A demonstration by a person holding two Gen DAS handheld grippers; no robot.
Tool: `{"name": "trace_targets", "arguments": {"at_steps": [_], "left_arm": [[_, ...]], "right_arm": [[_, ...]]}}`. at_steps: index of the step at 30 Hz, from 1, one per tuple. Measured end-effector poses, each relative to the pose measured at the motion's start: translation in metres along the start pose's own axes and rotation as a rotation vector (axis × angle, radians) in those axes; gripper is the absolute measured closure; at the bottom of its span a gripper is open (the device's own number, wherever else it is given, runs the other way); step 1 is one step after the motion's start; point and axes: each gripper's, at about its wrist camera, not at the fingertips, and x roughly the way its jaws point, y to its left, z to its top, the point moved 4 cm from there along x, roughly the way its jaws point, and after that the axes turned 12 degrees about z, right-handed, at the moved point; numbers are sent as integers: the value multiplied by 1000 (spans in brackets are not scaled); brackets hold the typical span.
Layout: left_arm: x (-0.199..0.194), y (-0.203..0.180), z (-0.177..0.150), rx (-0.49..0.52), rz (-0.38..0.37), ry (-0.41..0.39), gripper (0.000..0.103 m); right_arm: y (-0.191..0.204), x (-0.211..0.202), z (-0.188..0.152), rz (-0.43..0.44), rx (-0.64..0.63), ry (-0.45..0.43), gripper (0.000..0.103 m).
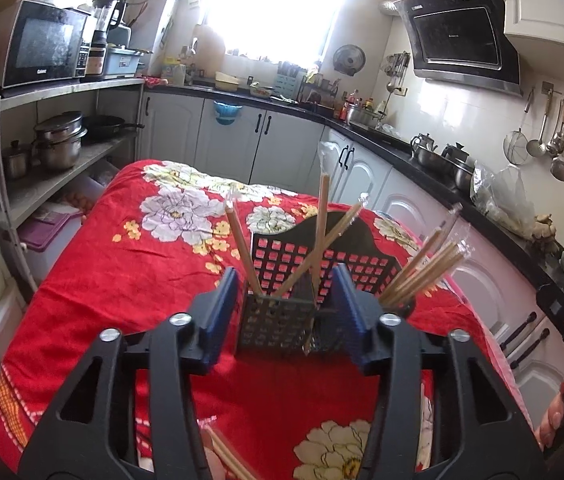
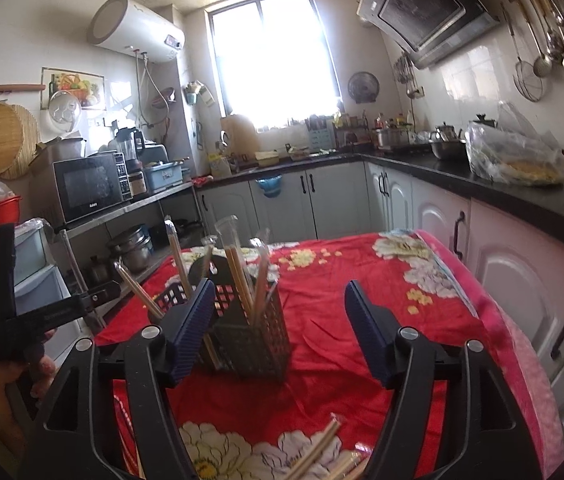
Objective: Organize utensils
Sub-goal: 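Move both grippers back toward the remaining wrapped chopsticks on the cloth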
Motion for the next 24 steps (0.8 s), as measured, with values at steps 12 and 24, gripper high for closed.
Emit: {"name": "trace_targets", "arguments": {"at_steps": [12,24], "left_arm": [[-21,-8,-28,-16,-49,43,24],[-39,-24,-49,1,-93,52,11]], "right_arm": [[-6,-24,-28,-16,-3,64,33],[-6,-30,-56,-9,8,141,31]]}}
